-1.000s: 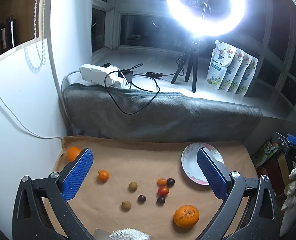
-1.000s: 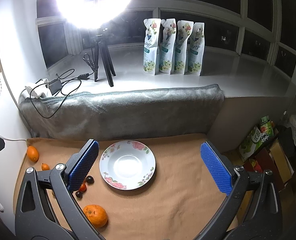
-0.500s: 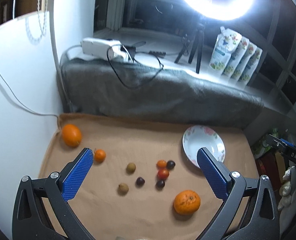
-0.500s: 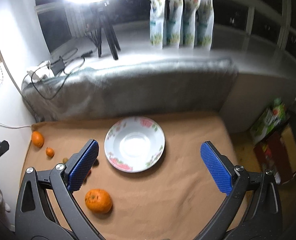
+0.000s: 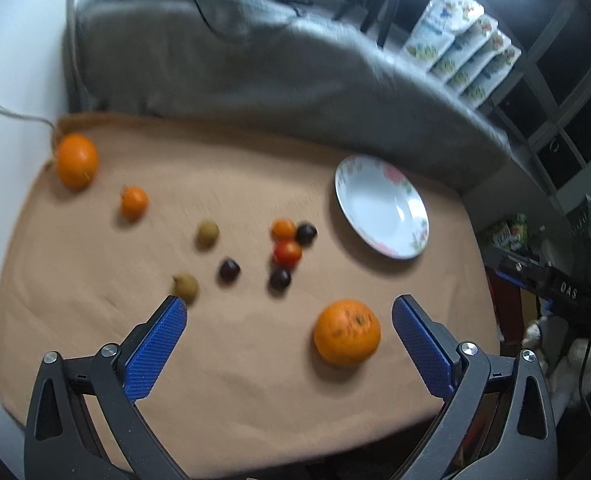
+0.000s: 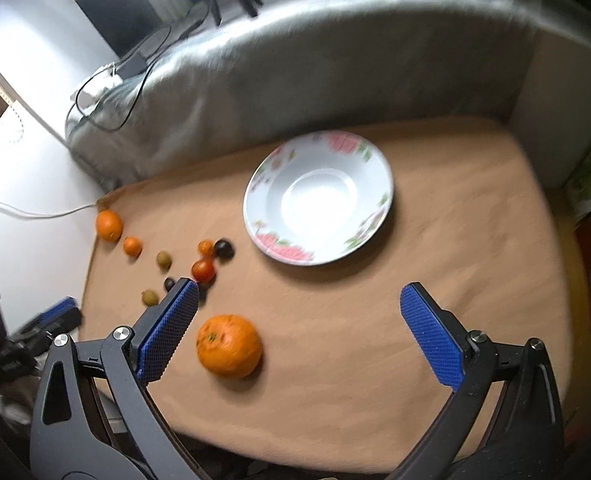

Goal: Organize fruits
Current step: 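Move the right gripper down toward the large orange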

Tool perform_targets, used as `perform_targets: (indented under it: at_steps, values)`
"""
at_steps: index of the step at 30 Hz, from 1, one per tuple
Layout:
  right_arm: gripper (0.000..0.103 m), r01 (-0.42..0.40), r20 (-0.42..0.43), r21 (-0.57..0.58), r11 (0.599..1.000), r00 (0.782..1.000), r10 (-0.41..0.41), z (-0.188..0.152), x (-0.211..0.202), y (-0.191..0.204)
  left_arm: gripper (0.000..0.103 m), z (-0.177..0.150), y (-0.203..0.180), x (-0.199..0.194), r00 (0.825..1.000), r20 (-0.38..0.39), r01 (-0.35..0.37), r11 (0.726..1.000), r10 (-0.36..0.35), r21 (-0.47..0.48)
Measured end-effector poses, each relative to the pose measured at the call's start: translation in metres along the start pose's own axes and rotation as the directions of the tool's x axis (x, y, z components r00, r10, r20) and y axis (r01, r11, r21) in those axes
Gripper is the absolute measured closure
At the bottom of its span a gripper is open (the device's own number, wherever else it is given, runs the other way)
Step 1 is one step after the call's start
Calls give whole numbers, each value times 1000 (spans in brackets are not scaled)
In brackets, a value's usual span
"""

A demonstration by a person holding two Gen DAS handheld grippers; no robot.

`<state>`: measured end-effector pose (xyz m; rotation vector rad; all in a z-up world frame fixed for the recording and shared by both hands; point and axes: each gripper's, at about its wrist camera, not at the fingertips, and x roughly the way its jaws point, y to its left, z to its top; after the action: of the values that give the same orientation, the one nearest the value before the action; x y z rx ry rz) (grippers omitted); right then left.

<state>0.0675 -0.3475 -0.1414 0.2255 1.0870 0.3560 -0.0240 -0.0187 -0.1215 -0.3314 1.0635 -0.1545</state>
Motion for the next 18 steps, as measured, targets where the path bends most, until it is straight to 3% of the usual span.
perform_targets:
  at_steps: [7,18]
  values:
    - [5,-98,-115,4,995,989,97,-12,39,6,13,-18,-1,34,990,-104,91,995,-93,-27]
    - [10,-195,-252,54,979,946,202,-24,88,16,23,-35,-10,78,960,-220,170,985,-175,-44]
